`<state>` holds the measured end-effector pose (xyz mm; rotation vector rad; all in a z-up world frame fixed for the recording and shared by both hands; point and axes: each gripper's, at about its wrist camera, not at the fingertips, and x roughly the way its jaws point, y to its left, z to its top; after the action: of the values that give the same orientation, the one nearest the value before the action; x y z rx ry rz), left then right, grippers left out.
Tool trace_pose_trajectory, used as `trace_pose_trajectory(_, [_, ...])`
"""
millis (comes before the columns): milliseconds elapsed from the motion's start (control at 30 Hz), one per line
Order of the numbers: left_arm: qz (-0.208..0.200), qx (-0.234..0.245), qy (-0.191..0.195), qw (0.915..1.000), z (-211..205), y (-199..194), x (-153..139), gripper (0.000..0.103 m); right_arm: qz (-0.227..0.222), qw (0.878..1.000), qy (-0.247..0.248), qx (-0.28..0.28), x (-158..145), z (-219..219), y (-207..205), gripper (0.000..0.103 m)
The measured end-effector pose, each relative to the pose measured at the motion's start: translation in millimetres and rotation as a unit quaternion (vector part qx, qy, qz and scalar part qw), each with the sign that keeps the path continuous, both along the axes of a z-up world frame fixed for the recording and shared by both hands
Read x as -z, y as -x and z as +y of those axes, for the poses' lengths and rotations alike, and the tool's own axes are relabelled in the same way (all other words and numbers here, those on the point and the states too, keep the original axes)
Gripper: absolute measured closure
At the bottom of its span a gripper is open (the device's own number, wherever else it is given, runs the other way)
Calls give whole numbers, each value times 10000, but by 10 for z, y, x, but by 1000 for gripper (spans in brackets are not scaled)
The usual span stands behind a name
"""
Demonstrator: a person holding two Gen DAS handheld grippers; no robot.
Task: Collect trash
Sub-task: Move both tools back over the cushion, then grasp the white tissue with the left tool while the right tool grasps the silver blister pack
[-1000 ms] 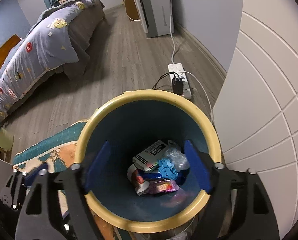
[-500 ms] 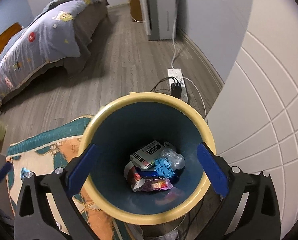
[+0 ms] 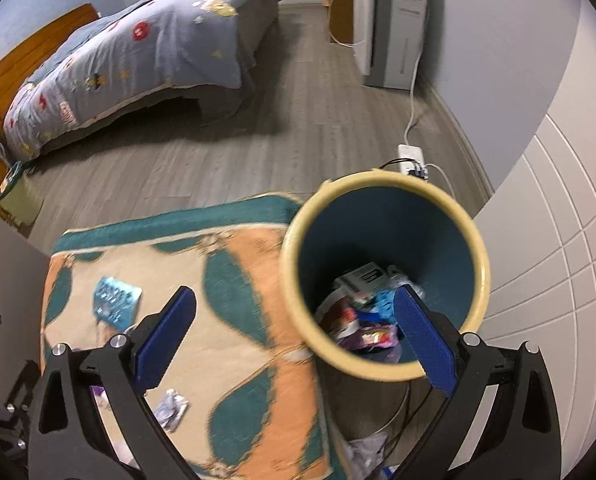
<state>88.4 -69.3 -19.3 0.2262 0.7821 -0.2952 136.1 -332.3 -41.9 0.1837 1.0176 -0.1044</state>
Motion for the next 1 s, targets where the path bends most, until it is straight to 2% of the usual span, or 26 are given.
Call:
trace_pose_trajectory(167, [194,-182,37,9996,291,241,140,5,170,9995,-139,-221,81,399,117,6])
trace_pose_trajectory(367, [709,-214,-208,9970,485,390,535,5,571,9978,-184,-273,320,749,216,6])
trace_pose_trajectory(567, [1175,64,-327,9925,474,496,836,5,1034,9941,-224,-240,619,1025,319,6])
trace_pose_trajectory(833, [1668,444,-395,9842,346,604,1030,5,1351,9905,-4,-242,891,1179,341,6])
trace_pose_trajectory(900, [1704,467,-386,9835,339,627,1044,6,1462,9888,-43,-297,980,1228,346,11])
trace_pose_trajectory(967, [1772,472,-263,9827,348,651,1034,6,1579,9866,-135,-384,1068,1281,343,24])
trace_pose_trajectory(1000, [1791,467,-236,9824,349,653,1034,6,1647,9853,-212,-411,1114,1304,341,26])
